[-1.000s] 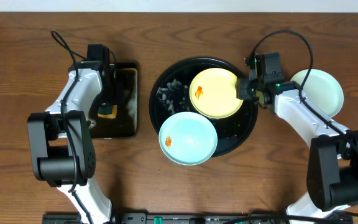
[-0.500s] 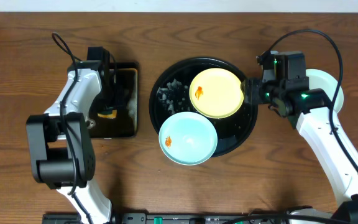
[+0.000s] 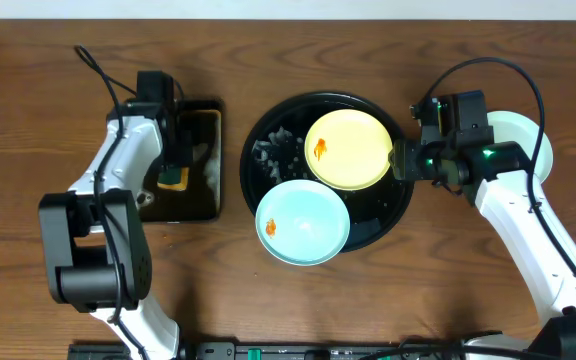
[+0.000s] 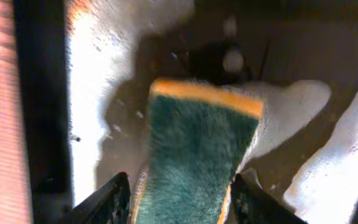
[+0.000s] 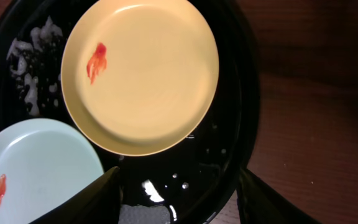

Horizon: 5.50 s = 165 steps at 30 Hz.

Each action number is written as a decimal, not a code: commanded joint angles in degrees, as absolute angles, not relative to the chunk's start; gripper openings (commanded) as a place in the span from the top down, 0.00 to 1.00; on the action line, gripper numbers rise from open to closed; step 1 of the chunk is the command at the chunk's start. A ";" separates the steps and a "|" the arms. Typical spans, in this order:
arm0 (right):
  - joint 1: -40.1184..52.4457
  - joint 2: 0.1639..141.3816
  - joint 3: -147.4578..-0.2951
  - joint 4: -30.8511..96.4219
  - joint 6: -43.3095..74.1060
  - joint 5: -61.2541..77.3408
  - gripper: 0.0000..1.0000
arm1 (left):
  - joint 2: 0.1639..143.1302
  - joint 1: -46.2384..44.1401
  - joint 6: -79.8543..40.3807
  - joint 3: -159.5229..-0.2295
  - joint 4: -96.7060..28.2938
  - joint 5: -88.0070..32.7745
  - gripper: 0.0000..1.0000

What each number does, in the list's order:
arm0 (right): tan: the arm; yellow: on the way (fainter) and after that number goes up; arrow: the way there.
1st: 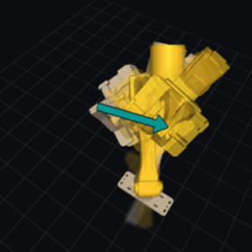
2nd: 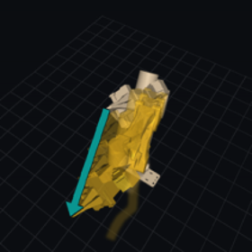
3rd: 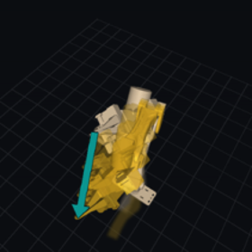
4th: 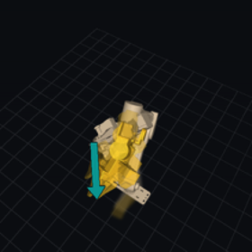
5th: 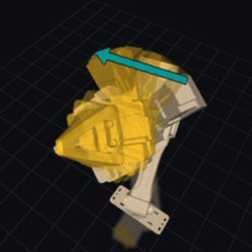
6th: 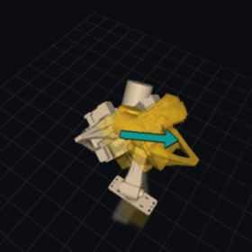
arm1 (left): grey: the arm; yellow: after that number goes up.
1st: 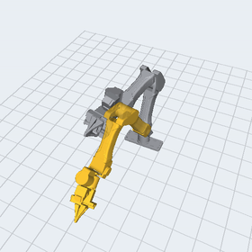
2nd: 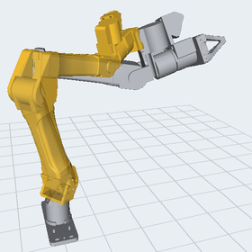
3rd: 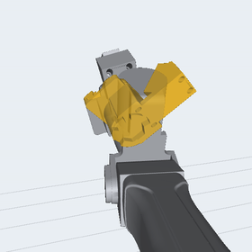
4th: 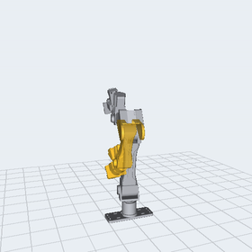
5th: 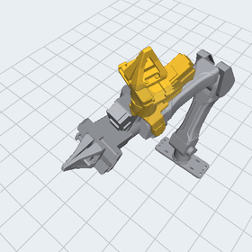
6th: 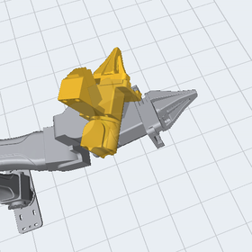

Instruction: Clean dirty plates on tray and stack at the side

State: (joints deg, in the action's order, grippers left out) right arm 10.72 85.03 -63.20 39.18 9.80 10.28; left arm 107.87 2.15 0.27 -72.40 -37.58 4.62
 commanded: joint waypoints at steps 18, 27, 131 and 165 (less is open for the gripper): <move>10.52 85.62 -63.44 39.68 9.37 10.57 0.49 | 105.41 2.24 -0.86 -69.21 -36.71 -5.80 0.75; 10.52 85.62 -63.44 39.66 9.37 10.57 0.50 | 102.45 2.24 -1.10 -70.46 -36.99 -5.08 0.44; 10.52 85.62 -63.44 40.10 9.37 10.57 0.51 | 110.06 4.91 -0.05 -70.85 -39.07 -4.47 0.48; 10.52 85.62 -63.44 40.10 9.37 10.57 0.52 | 108.29 4.91 -0.03 -67.18 -33.23 -4.47 0.71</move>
